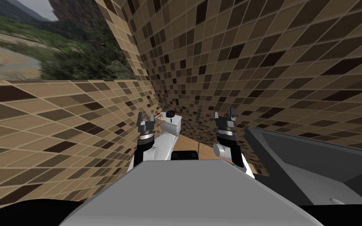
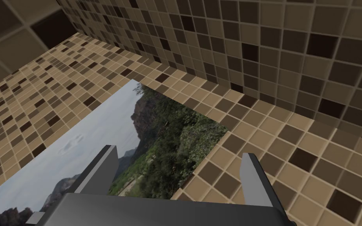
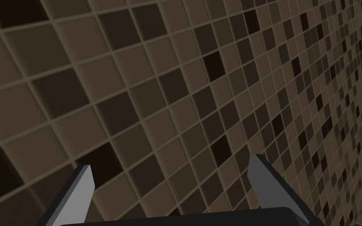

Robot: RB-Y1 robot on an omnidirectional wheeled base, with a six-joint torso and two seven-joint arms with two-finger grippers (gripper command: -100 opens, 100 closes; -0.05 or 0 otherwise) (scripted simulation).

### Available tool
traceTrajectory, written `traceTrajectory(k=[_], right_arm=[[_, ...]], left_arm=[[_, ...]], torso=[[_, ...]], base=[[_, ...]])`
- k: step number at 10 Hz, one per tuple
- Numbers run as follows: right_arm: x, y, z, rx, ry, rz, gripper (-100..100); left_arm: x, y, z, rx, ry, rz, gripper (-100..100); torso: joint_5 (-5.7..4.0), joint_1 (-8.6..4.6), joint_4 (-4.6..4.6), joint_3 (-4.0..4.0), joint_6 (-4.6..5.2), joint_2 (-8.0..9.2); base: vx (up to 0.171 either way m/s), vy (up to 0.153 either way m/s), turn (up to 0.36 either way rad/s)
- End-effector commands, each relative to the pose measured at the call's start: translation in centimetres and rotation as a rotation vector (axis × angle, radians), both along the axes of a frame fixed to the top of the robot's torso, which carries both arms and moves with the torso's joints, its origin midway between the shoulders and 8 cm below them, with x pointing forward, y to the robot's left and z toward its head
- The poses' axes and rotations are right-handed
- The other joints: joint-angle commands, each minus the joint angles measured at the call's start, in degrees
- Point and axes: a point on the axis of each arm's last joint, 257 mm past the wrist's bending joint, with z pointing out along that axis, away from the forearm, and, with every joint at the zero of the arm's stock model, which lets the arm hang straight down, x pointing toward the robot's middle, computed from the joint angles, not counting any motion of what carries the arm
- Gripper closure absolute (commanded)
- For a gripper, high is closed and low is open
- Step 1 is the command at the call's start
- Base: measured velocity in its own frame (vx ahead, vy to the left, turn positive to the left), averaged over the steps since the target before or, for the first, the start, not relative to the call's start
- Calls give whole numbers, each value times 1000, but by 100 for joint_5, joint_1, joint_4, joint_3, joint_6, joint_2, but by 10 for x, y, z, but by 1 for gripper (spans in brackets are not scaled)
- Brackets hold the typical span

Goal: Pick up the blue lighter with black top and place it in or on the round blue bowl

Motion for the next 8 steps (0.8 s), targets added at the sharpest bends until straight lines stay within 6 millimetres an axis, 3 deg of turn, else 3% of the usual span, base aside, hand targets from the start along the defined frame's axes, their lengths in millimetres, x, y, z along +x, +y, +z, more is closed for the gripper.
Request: traceTrajectory(k=[1,5,8], right_arm=[[0,0,0,0,0,0,0],[0,0,0,0,0,0,0],[0,0,0,0,0,0,0]], left_arm=[[3,-6,-5,38,15,-15,-100],[18,-25,-32,166,82,-45,-100],[18,-25,-32,166,82,-45,-100]], torso=[[0,0,0,0,0,0],[3,11,1,3,1,6],[0,-1,0,0,-1,-1]], base=[[4,16,-25],[-15,31,-68],[0,0,1]])
